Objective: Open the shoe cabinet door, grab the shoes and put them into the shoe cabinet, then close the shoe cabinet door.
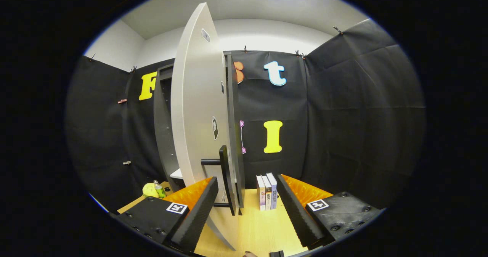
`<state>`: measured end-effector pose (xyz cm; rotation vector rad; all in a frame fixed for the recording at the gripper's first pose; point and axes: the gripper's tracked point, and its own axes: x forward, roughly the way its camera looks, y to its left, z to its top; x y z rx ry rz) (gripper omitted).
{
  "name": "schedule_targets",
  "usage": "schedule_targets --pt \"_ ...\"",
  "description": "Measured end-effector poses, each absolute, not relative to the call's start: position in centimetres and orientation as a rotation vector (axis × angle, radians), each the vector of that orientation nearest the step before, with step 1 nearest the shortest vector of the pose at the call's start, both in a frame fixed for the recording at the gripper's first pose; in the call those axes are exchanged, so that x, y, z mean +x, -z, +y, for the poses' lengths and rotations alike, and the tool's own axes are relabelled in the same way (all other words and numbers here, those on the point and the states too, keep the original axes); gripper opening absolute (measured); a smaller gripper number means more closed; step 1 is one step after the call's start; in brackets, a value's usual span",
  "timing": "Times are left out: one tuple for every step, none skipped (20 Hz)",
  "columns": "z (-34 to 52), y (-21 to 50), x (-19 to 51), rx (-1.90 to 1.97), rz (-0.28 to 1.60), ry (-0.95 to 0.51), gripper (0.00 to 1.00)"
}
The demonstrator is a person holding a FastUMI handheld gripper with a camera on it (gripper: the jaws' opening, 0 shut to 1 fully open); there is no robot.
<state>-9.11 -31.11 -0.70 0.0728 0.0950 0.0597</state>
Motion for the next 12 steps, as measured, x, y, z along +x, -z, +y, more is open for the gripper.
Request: schedule_targets --pt "-31.3 1.0 -8.6 0.081 0.099 -0.062 0.98" --pt "-31.3 1.2 -8.2 0.089 0.105 -0.06 0.98" --pt "-31.3 1.5 -7.9 0.102 0.112 -0.06 0.98" --pt "-30.9 1.7 -7.6 0.116 0.119 -0.066 0.98" --pt "-30.1 1.8 -7.4 0.131 0.123 -0.071 0.98" --pt "-29.1 1.9 -7.4 0.141 0.128 -0.073 0.98" --pt "-28.3 2.0 -7.5 0.148 0.13 -0.077 0.98" --pt "-27.3 2.0 -7.5 0.147 0.129 -0.084 0.98" --pt "-26.1 1.9 -7.4 0.134 0.126 -0.091 0.98" --pt "-24.9 1.8 -7.3 0.119 0.121 -0.095 0.98" --pt "-23.3 1.8 -7.0 0.104 0.117 -0.1 0.98" --pt "-22.0 1.9 -6.7 0.095 0.114 -0.105 0.98"
